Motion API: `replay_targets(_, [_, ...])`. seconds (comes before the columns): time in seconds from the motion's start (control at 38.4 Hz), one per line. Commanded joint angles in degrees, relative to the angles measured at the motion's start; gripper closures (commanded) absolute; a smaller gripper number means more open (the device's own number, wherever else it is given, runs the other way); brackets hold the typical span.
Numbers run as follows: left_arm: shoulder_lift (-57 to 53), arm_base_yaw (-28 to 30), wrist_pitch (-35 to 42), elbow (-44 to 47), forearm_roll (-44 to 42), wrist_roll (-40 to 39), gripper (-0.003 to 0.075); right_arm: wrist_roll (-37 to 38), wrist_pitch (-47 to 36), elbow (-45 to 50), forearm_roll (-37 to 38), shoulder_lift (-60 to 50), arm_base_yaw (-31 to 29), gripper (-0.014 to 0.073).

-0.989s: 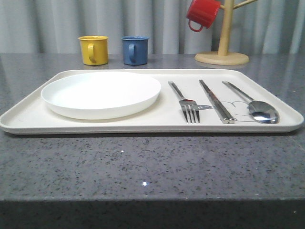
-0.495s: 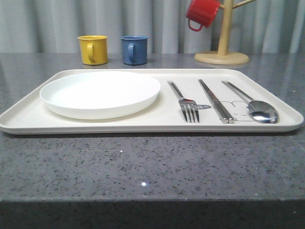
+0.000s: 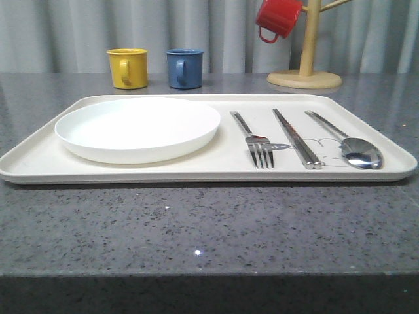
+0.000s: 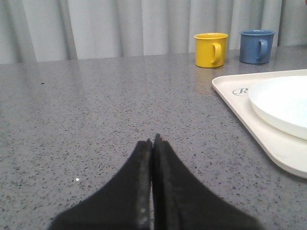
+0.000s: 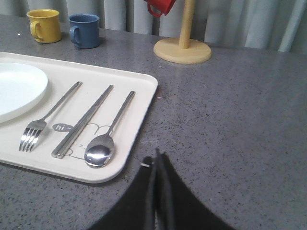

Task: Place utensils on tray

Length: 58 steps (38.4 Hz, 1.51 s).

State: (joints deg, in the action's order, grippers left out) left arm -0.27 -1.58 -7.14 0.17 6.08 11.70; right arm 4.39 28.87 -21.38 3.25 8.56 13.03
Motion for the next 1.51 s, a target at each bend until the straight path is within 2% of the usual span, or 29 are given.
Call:
replay_targets(0.0, [-1.3,0.1,5.1,0.0,0.2,-0.7,0.0738,-0.5,-4.5,-1.3,0.7,0.6,-0.1,0.0662])
replay_targets(0.29, [-1.3,0.1,5.1,0.0,0.2,-0.7,0.0738,-0.5,-4.7,-1.0,0.8,0.5,-0.1,0.0662])
replay_targets(0.42, [-1.3,0.1,5.1,0.0,0.2,-0.7,0.0738,-0.5,-7.7,2.0,1.1,-0.9,-0.9,0.0662])
replay_targets(0.7, [-1.3,0.1,5.1,0.0,0.2,-0.7,0.0738,-0.5,-21.1,15.4,1.2,-5.3,-9.5,0.0662])
replay_targets(0.86, [-1.3,0.1,5.1,0.0,0.2,-0.7,0.0738,-0.5,-25.6,21.7,1.1,-7.1,-13.3,0.0662])
replay_targets(1.07, [-1.3,0.1,5.1,0.0,0.2,-0.7,0.0738,-0.5,-19.9,22.2,1.1,-10.4,-13.4,0.0662])
replay_targets(1.48, [-1.3,0.1,5.1,0.0,0.2,-0.7,0.0738,-0.5,-19.2,22.2,1.1,-10.2,-13.4,0.0662])
